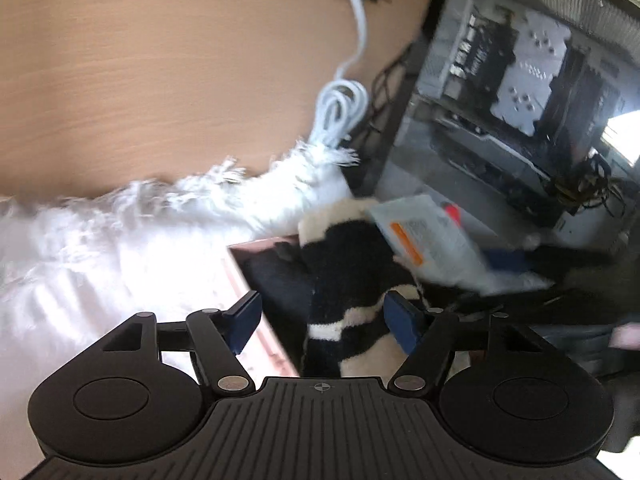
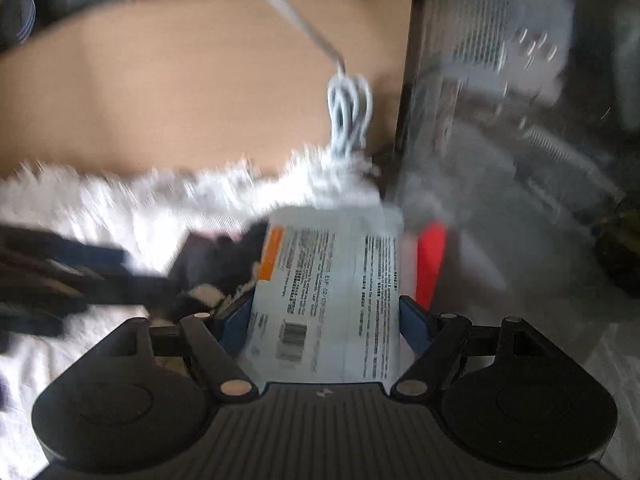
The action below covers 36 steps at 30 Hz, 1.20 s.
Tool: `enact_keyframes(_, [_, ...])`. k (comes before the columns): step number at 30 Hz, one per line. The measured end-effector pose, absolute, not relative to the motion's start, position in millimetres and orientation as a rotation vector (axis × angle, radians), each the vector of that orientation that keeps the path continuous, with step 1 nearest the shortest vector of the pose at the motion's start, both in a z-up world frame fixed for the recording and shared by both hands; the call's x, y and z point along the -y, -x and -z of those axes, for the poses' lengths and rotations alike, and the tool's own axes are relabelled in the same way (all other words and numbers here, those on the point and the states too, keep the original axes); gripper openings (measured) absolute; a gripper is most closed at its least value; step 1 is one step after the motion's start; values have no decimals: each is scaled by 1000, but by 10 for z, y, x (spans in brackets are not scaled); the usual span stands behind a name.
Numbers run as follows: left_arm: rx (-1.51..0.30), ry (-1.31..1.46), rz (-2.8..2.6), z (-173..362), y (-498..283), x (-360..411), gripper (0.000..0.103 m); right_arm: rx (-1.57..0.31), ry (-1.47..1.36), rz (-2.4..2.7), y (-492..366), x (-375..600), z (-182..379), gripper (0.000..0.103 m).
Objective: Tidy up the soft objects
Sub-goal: 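Carry the sock into the pink box with the left tool while the right tool carries the packet, then release the packet into the box with the right tool and withdraw both tools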
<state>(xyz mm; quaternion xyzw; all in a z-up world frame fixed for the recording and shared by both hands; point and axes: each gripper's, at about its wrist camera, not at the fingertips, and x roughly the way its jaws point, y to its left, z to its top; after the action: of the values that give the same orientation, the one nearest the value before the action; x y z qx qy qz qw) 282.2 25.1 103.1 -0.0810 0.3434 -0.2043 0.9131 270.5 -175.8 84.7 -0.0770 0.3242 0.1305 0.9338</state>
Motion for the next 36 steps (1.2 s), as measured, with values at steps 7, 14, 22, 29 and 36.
enact_keyframes(7, [-714, 144, 351, -1073, -2616, -391, 73, -638, 197, -226, -2740, 1683, -633, 78])
enact_keyframes(14, [-720, 170, 291, -1026, -2327, -532, 73, -622, 114, -177, -2439, 1909, -898, 80])
enact_keyframes(22, [-721, 157, 317, -889, -1553, -849, 73, -500, 88, -26, -1191, 1574, -1031, 92])
enact_keyframes(29, [-777, 91, 346, -548, -868, -976, 73, -672, -26, 25, -517, 1160, -533, 92])
enact_keyframes(36, [-734, 35, 323, -324, -808, -937, 73, -786, -60, 102, -590, 1171, -81, 92])
